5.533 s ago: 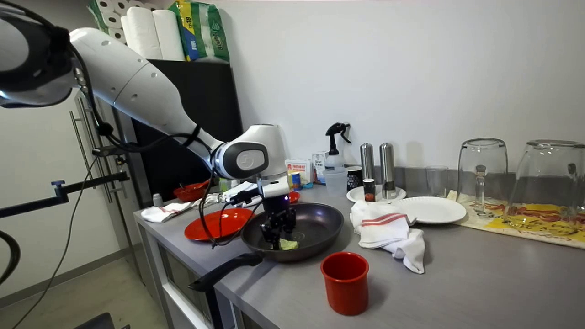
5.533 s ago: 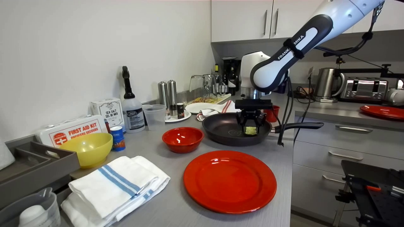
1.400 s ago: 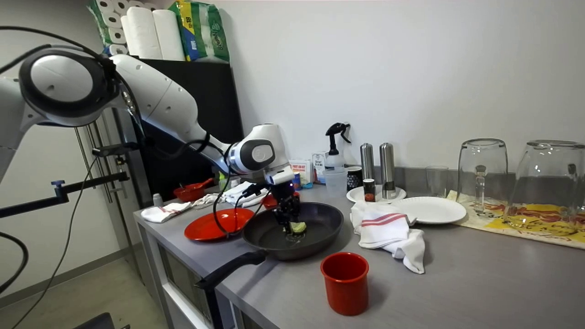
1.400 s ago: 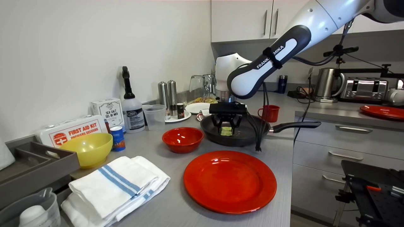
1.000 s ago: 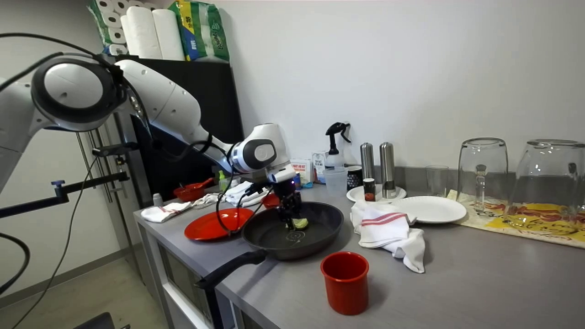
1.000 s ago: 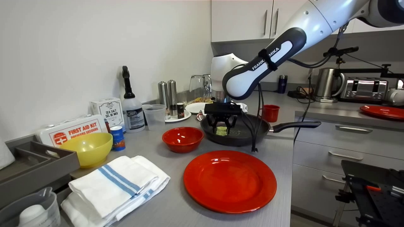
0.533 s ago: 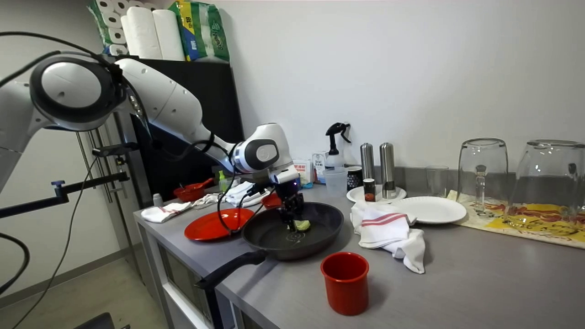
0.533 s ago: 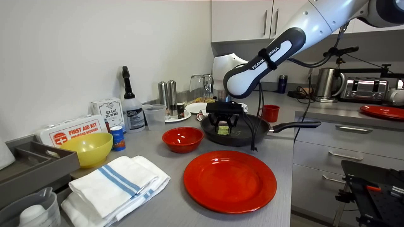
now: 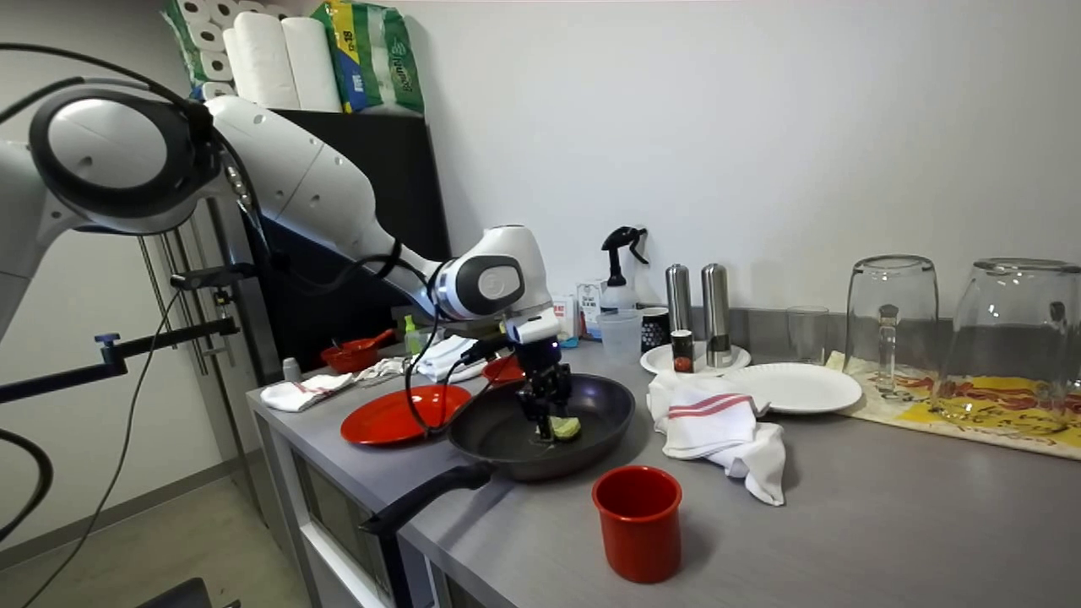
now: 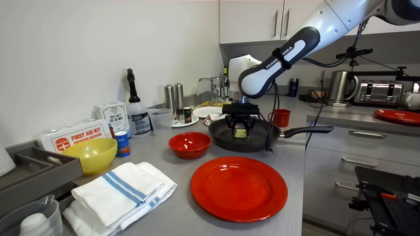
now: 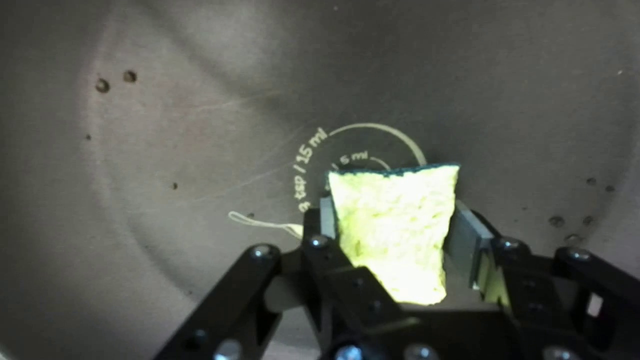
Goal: Wipe the pan with the sponge
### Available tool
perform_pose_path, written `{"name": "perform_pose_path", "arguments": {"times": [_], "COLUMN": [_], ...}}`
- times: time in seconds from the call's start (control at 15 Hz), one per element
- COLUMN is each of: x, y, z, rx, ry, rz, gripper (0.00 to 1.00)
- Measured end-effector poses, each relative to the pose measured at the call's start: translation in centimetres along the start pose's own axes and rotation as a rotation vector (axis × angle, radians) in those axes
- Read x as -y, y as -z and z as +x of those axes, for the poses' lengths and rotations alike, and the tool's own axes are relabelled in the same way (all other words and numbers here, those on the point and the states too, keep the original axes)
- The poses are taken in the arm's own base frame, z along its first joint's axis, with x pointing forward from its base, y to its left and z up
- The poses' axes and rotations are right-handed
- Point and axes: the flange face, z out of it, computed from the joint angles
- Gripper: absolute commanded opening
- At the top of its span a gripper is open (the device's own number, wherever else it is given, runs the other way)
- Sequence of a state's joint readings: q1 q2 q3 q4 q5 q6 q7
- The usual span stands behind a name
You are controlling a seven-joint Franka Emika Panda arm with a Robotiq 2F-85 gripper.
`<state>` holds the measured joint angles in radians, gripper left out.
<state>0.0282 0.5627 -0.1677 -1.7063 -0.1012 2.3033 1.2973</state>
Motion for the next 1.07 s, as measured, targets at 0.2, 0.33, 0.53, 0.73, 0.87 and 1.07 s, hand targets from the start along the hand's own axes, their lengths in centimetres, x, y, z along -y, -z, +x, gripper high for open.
{"name": "perform_pose_path", "arguments": {"times": [0.2, 0.33, 0.53, 0.73, 0.87, 1.07], "x": [-1.5, -2.5, -3.6, -4.2, -4.2, -3.9], "y": [-0.1, -0.2, -0.3, -0.3, -0.4, -0.4], "z": [1.2, 1.8, 2.4, 2.6, 2.7, 2.8], "rx": [0.010, 0.018, 0.029, 0.037, 0.050, 0.099], "ry": [-0.024, -0.037, -0.050, -0.056, -0.057, -0.075], "rz": [-0.030, -0.052, -0.081, -0.091, -0.082, -0.046], "gripper": [0.28, 0.28, 0.28, 0.28, 0.28, 0.28]}}
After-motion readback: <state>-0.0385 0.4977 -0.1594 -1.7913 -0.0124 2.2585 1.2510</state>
